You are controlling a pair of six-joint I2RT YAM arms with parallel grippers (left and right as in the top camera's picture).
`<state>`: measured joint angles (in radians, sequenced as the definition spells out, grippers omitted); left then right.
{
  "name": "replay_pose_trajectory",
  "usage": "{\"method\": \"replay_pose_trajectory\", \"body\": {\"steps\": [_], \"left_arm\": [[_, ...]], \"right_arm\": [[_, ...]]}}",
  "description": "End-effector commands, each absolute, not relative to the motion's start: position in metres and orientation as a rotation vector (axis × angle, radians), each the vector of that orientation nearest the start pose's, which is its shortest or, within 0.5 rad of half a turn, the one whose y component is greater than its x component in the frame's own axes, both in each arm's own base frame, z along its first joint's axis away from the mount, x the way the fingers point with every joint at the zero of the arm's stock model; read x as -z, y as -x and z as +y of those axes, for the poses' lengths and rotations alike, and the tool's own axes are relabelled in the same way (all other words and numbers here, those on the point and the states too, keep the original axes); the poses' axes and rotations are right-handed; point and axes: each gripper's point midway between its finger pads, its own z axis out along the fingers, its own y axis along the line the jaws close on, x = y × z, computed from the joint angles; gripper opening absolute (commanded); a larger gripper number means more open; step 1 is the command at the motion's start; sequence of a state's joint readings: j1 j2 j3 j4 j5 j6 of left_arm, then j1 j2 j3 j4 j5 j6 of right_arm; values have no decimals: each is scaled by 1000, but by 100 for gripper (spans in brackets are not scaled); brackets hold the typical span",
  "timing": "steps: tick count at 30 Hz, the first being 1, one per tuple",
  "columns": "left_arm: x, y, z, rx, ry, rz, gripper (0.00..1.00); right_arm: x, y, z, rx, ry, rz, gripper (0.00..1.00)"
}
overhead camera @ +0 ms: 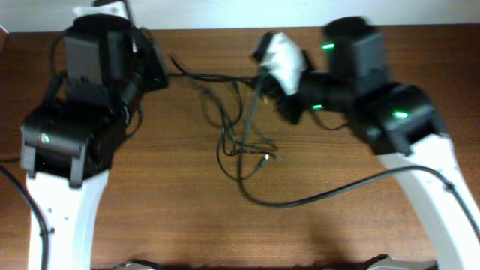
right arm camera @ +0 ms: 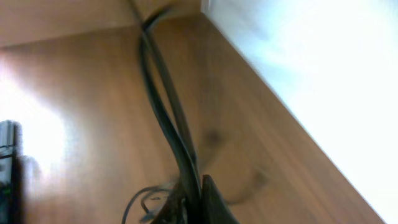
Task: Untangle cables
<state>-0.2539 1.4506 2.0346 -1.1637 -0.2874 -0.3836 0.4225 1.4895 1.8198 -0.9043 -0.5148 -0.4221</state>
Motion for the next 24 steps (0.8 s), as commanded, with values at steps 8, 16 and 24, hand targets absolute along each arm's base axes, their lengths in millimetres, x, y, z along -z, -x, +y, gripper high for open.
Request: {"method": "replay_pose_trajectory", "body": {"steps": [8, 16, 24], "left_arm": [[-413, -340, 77, -316, 635, 2115, 99], [-346, -390, -95, 723, -130, 2427, 99], [-203, -331, -285, 977, -1248, 2539, 99]], "right_arm": [[-427, -364, 66, -199, 651, 1912, 4], [-478, -311, 70, -322, 567, 1781, 4], [-476, -305, 70, -330, 558, 1796, 4]]}}
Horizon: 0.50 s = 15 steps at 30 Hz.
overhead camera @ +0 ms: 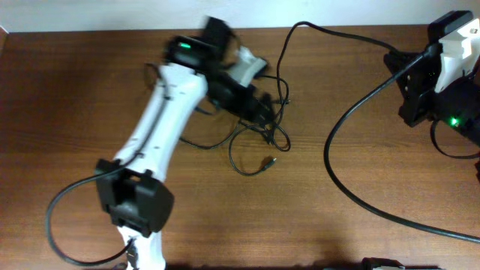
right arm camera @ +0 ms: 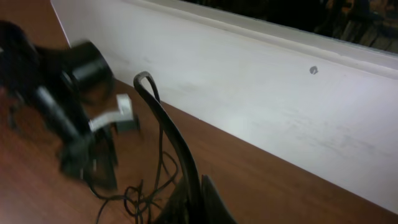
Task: Untangle cables
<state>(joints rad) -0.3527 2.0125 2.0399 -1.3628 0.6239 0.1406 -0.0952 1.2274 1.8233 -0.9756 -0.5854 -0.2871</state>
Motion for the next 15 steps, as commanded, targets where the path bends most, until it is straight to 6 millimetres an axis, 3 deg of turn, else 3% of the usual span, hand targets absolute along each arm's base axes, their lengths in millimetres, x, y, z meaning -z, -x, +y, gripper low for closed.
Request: {"method": "replay_pose_trajectory", "body": {"steps": [1, 2, 3, 5, 8, 9, 11, 13, 14, 15], "left_arm": [[-195, -319, -294, 868, -1432, 2475, 99], [-184, -321, -292, 680, -1572, 2421, 97], [-171, -336, -279, 354, -1691, 2381, 98], [-169, -356, -270, 106, -1730, 2315, 99], [-169, -362, -267, 132, -1799, 2244, 99], [-165, -356, -275, 239, -1842, 2207, 99], [-150, -352, -285, 335, -1863, 2221, 100], [-129, -350, -292, 403, -1882, 2248, 93], [-116, -350, -294, 420, -1893, 2270, 86], [-112, -350, -293, 423, -1898, 2280, 58]], "right_arm": [[-474, -304, 70, -334, 557, 1805, 4], [-473, -304, 70, -336, 556, 1810, 4], [-472, -303, 70, -339, 556, 1815, 4], [-468, -302, 70, -341, 560, 1830, 4], [-467, -301, 70, -342, 562, 1836, 4], [-467, -301, 70, -342, 562, 1836, 4], [-467, -301, 70, -342, 562, 1836, 4], [-466, -301, 70, -342, 562, 1837, 4], [-466, -301, 70, -343, 561, 1840, 4], [-466, -301, 70, -344, 561, 1841, 4]]}}
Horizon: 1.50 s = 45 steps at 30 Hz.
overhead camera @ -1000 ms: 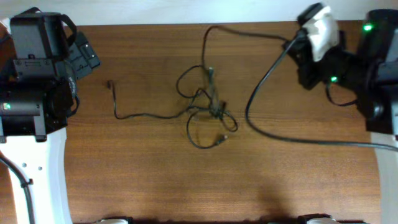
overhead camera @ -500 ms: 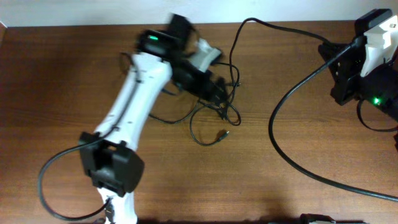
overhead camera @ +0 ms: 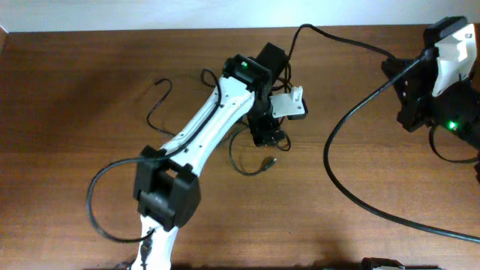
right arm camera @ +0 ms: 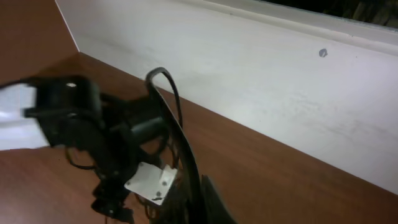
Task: Untangle cables
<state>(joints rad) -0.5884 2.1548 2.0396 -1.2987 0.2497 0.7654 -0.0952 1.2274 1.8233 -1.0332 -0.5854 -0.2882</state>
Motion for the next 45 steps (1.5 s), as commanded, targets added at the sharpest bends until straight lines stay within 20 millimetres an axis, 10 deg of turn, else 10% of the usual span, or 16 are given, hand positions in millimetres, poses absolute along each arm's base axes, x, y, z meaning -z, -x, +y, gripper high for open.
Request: {"method": "replay_pose_trajectory", "body": {"steps": [1, 4, 12, 15, 16, 17, 18, 22, 25, 27, 30, 33, 38, 42, 45], "left_arm": [[-110, -350, -293, 424, -1900, 2285, 0], [-129, -348, -293, 417, -1899, 2273, 0], [-344, -332, -287, 367, -1539, 2018, 0], [-383, -320, -278, 356, -1464, 1935, 0], [-396, -317, -269, 313, -1439, 1915, 1], [-398, -317, -265, 288, -1424, 1919, 1], [-398, -318, -264, 287, -1410, 1933, 1], [-397, -327, -253, 210, -1359, 1973, 1], [-411, -340, -255, 228, -1259, 1953, 0], [-455, -353, -257, 259, -1051, 1864, 0], [-533, -351, -229, 226, -749, 1708, 0], [-561, -345, -190, 87, -598, 1674, 0], [-535, -366, -117, -177, -339, 1845, 0], [-425, -427, -124, -74, -452, 2175, 0], [-275, -453, -165, 106, -654, 2577, 0]], "right_arm": [[-466, -301, 70, -344, 561, 1841, 4], [-465, -301, 70, -344, 561, 1841, 4], [-447, -315, 71, -386, 556, 1907, 4], [-442, -320, 71, -404, 557, 1924, 4], [-442, -324, 70, -392, 553, 1921, 9], [-442, -336, 57, -319, 500, 1929, 73], [-444, -348, 38, -234, 386, 1943, 99], [-443, -360, -40, -22, 57, 1979, 99], [-434, -351, 29, -434, 310, 1981, 96], [-426, -348, 74, -541, 436, 1992, 96], [-415, -351, 105, -569, 517, 2016, 96], [-393, -355, 141, -643, 614, 2065, 96], [-366, -377, 121, -389, 489, 2194, 96], [-376, -371, 112, -375, 470, 2172, 96], [-374, -369, 105, -326, 458, 2189, 97]]}}
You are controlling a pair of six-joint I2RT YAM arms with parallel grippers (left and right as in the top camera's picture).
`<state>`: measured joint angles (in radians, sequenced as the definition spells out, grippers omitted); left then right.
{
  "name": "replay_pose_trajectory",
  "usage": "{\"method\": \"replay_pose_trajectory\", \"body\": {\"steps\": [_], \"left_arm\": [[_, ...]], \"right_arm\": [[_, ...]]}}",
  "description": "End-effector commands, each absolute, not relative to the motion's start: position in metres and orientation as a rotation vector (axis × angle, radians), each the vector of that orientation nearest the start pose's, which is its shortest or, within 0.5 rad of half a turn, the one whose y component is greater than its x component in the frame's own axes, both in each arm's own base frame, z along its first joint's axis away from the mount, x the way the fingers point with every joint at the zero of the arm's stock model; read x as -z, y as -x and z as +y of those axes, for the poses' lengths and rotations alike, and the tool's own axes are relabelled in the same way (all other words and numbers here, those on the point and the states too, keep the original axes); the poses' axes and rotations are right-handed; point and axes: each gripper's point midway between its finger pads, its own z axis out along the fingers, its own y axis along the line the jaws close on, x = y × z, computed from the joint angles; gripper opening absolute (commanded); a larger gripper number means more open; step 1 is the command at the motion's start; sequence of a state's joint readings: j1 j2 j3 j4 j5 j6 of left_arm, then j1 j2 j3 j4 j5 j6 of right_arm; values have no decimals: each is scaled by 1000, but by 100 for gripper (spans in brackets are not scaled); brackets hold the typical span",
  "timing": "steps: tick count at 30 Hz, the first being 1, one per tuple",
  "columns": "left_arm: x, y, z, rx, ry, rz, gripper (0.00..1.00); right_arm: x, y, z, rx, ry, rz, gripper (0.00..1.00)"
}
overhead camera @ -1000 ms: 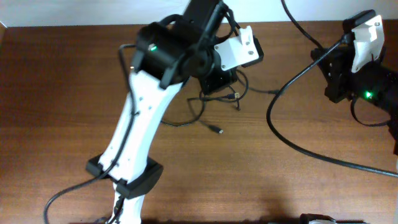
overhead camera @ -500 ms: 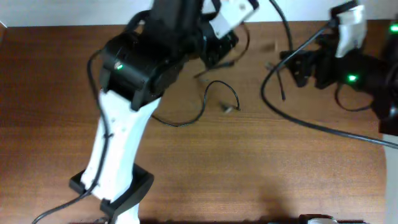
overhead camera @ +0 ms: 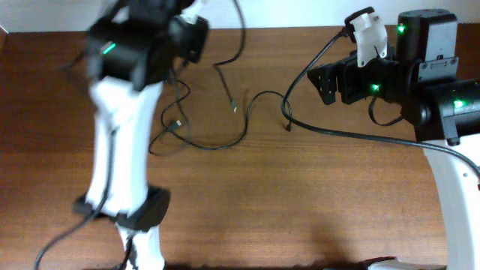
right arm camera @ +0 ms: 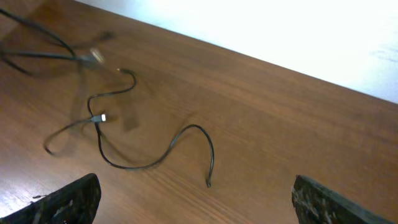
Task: Untangle cables
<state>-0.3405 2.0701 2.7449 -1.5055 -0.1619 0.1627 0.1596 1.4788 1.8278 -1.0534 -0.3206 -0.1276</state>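
Note:
Thin black cables (overhead camera: 217, 142) lie spread in loose curves over the middle of the brown table (overhead camera: 300, 210). One free end (right arm camera: 208, 185) and a small connector (right arm camera: 99, 117) show in the right wrist view. A thicker black cable (overhead camera: 352, 136) runs from beside my right gripper down and off to the right. My right gripper (overhead camera: 328, 77) (right arm camera: 194, 184) hovers above the table, open wide with nothing between its fingers (right arm camera: 68, 199). My left gripper (overhead camera: 191, 26) is raised at the back left, blurred. Thin cable strands (overhead camera: 241, 34) rise toward it, and its jaws are hidden.
A white wall (right arm camera: 298, 37) borders the table's far edge. The left arm's white link (overhead camera: 124, 150) stands over the table's left part, with its base (overhead camera: 139, 214) near the front. The right arm's body (overhead camera: 442, 97) fills the back right.
My right gripper was shut on the thick cable at the far right; now it is open and nearer the centre. The left arm went from over the tangle to the back left. The thin cables lie spread.
First both arms were at the back, the right gripper shut on the thick cable beside a tangle mid-table. Then the right gripper held that cable at the far right while the left arm reached over the tangle. Now the cables lie in open curves, the right gripper empty.

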Motion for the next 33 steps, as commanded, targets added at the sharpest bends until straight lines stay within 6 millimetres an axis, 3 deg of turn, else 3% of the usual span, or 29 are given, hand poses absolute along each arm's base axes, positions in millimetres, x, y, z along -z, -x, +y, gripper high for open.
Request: {"method": "replay_pose_trajectory", "body": {"steps": [1, 2, 4, 6, 8, 10, 12, 14, 15, 16, 18, 21, 23, 25, 27, 29, 31, 33], "left_arm": [[-238, -447, -176, 186, -700, 2690, 0], [-195, -433, -190, 312, -759, 2840, 0], [-166, -418, -214, 493, -828, 2915, 0], [-155, -408, -220, 512, -865, 2950, 0], [-163, -400, -236, 556, -924, 2915, 0], [-206, -373, -278, 928, -1109, 2691, 0], [-275, -349, -296, 1148, -1185, 2426, 0], [-341, -335, -293, 1122, -1208, 2198, 0], [-397, -327, -286, 1043, -1170, 2029, 0], [-416, -329, -280, 968, -1123, 1990, 0], [-452, -341, -246, 679, -934, 1968, 0], [-448, -356, -234, 582, -864, 2007, 0], [-438, -376, -218, 511, -795, 2055, 0], [-429, -382, -220, 509, -795, 2076, 0], [-422, -398, -219, 464, -774, 2083, 0], [-420, -402, -221, 464, -774, 2080, 0], [-421, -403, -221, 464, -773, 2078, 0], [-419, -402, -221, 476, -754, 2095, 0]], "right_arm": [[-373, -368, 105, -326, 460, 2193, 97], [-373, -368, 105, -324, 465, 2193, 97], [-370, -365, 105, -304, 507, 2196, 97], [-368, -364, 104, -296, 517, 2203, 97], [-368, -364, 104, -297, 517, 2204, 97], [-368, -364, 104, -291, 529, 2202, 97], [-366, -362, 104, -285, 546, 2208, 97], [-365, -361, 104, -286, 547, 2211, 97], [-365, -361, 104, -287, 547, 2212, 97], [-365, -361, 104, -291, 548, 2213, 97], [-364, -359, 105, -298, 551, 2219, 97], [-363, -359, 105, -298, 552, 2223, 96], [-363, -359, 105, -298, 552, 2223, 97], [-366, -354, 116, -376, 585, 2205, 97], [-390, -318, 177, -769, 869, 2004, 96], [-403, -295, 210, -880, 1035, 1866, 96], [-413, -282, 243, -890, 1141, 1759, 96], [-411, -300, 259, -663, 1131, 1748, 96]]}}
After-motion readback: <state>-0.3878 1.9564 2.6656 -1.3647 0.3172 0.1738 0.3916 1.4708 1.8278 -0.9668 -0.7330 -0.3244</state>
